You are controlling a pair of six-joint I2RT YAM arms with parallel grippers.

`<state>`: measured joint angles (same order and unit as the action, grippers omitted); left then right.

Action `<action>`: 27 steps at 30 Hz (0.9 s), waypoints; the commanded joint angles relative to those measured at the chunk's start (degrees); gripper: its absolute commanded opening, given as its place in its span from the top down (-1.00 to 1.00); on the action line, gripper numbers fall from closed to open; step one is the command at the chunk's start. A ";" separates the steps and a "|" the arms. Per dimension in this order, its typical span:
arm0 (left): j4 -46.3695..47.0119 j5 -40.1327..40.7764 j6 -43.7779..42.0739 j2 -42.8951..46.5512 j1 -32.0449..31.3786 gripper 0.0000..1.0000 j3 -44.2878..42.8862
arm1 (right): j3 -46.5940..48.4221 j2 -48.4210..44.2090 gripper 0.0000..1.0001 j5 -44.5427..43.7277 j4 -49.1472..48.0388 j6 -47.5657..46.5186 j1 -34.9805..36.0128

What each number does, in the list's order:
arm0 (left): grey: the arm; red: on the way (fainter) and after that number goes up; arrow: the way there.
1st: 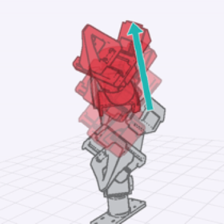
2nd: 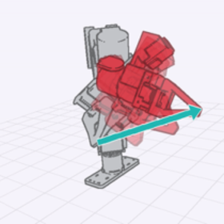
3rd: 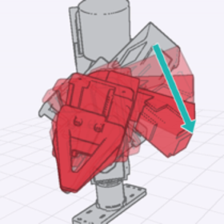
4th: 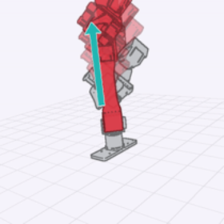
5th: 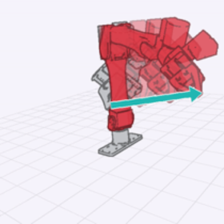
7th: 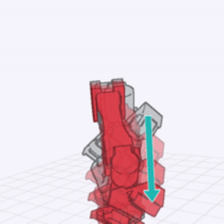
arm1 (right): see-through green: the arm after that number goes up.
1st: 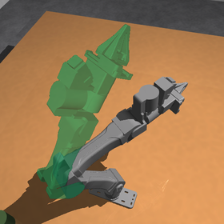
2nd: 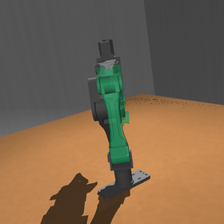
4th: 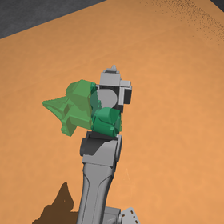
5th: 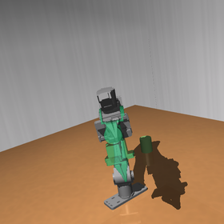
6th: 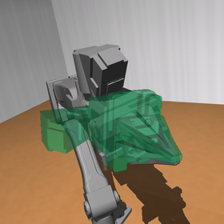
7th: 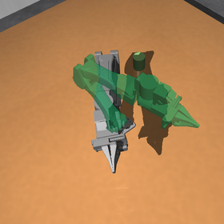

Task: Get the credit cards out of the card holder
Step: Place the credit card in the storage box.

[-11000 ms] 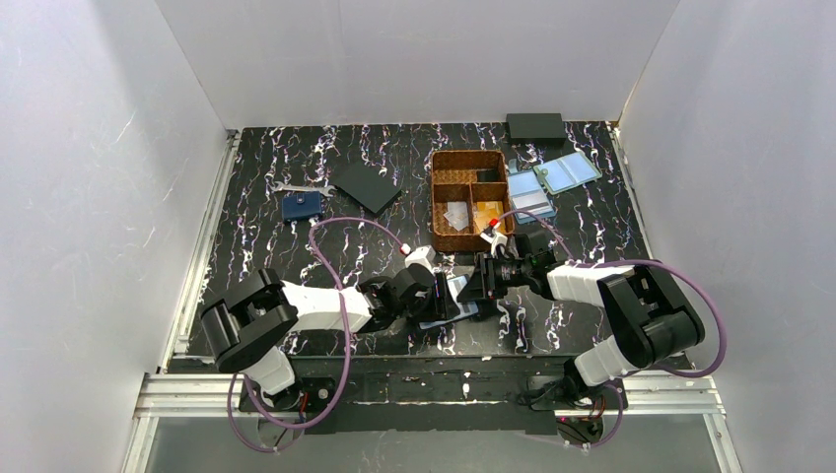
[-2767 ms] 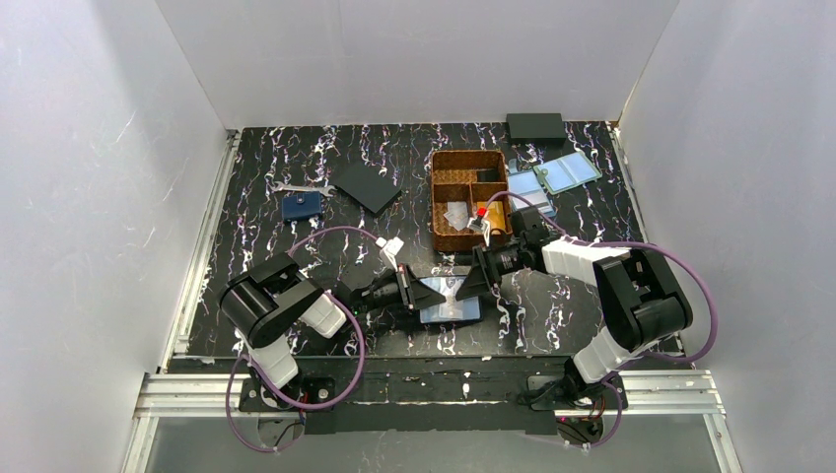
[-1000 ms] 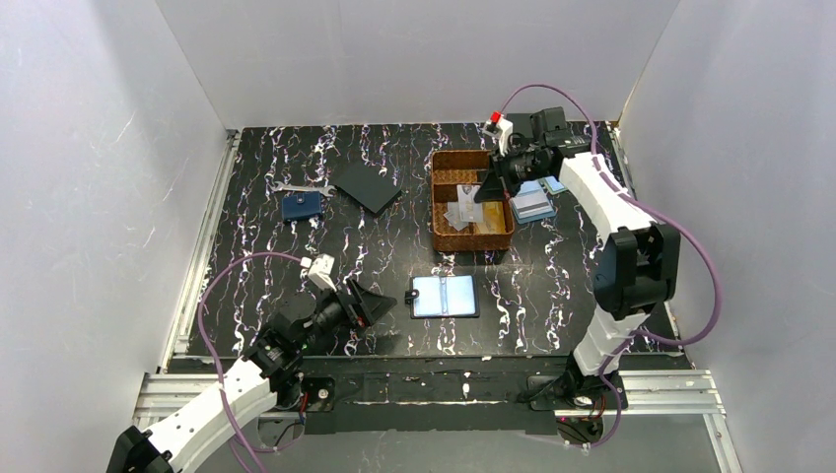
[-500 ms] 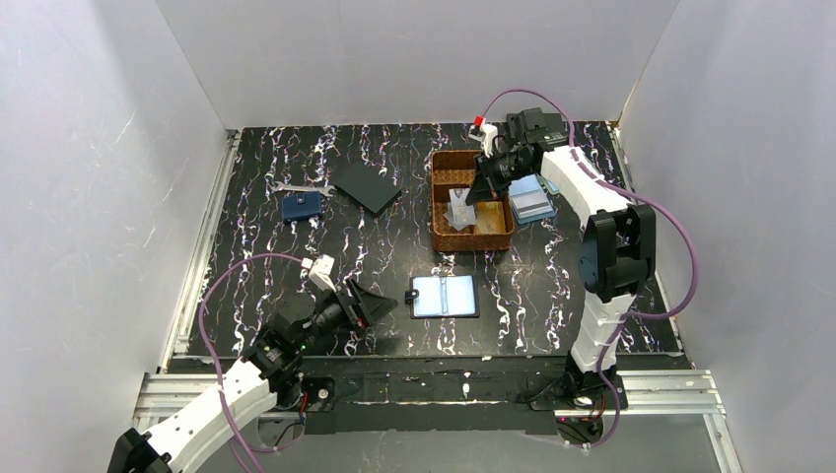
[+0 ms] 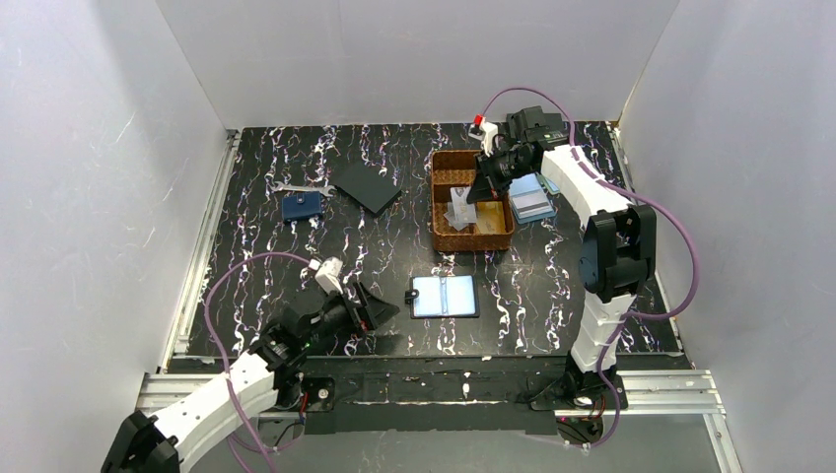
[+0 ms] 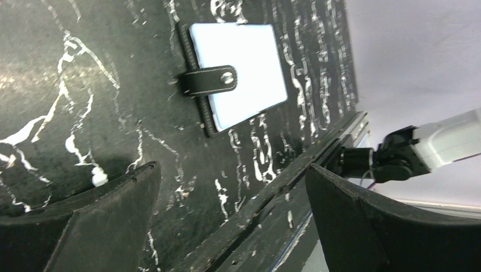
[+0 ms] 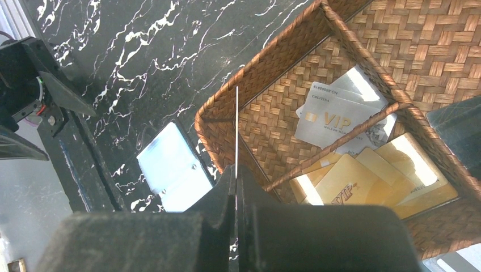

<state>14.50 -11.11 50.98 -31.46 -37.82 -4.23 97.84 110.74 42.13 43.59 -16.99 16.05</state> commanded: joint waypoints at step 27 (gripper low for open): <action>3.86 -0.84 -0.01 -9.55 0.41 -0.97 -1.37 | 2.93 0.57 0.95 -0.56 1.05 -1.56 0.27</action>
<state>17.65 -11.64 51.24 -40.56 -37.80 -4.25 97.84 110.74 40.80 43.62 -18.22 16.05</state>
